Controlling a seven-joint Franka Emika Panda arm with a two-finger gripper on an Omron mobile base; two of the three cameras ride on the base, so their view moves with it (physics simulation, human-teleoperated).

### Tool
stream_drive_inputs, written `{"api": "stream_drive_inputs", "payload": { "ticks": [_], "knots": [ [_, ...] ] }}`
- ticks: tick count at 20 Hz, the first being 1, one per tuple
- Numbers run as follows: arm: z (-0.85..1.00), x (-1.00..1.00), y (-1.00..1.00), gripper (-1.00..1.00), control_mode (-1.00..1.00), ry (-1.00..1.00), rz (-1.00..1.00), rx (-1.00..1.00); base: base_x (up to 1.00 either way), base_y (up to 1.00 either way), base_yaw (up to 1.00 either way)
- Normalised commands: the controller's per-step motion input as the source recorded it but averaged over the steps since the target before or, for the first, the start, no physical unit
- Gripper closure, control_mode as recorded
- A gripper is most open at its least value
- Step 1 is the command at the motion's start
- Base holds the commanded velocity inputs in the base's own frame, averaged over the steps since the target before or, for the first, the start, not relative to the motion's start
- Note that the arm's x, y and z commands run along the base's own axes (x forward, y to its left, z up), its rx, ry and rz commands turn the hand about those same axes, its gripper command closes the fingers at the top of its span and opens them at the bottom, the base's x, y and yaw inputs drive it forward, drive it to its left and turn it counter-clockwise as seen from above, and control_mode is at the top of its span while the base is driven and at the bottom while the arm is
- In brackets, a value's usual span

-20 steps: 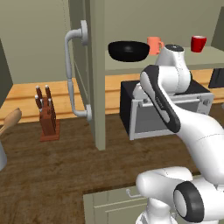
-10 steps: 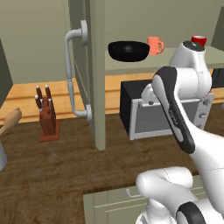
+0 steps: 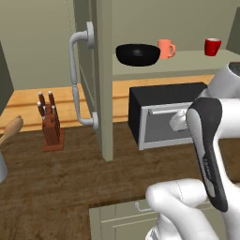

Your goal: Gather all objects into one cabinet and sort the glasses and bowls to opposite sides.

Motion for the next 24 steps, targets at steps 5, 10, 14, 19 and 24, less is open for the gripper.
{"api": "stream_drive_inputs", "payload": {
  "ticks": [5, 10, 14, 19, 24],
  "knots": [
    [0.00, -0.55, 0.00, -1.00, -1.00, -0.06, -0.14, 0.09, 0.00, 0.00, 0.00],
    [0.00, -0.67, 0.00, -1.00, -1.00, -0.01, -0.16, 0.15, 0.00, 0.00, 0.00],
    [0.00, -0.06, 0.00, -1.00, -1.00, 0.00, 0.00, 0.01, 0.00, 0.00, 0.00],
    [0.00, -0.03, 0.00, -1.00, -1.00, 0.00, 0.00, 0.00, 0.00, 0.00, 0.00],
    [0.00, 0.00, 0.00, -1.00, 1.00, 0.00, 0.00, 0.00, -0.14, -0.22, 0.05]
  ]
}}
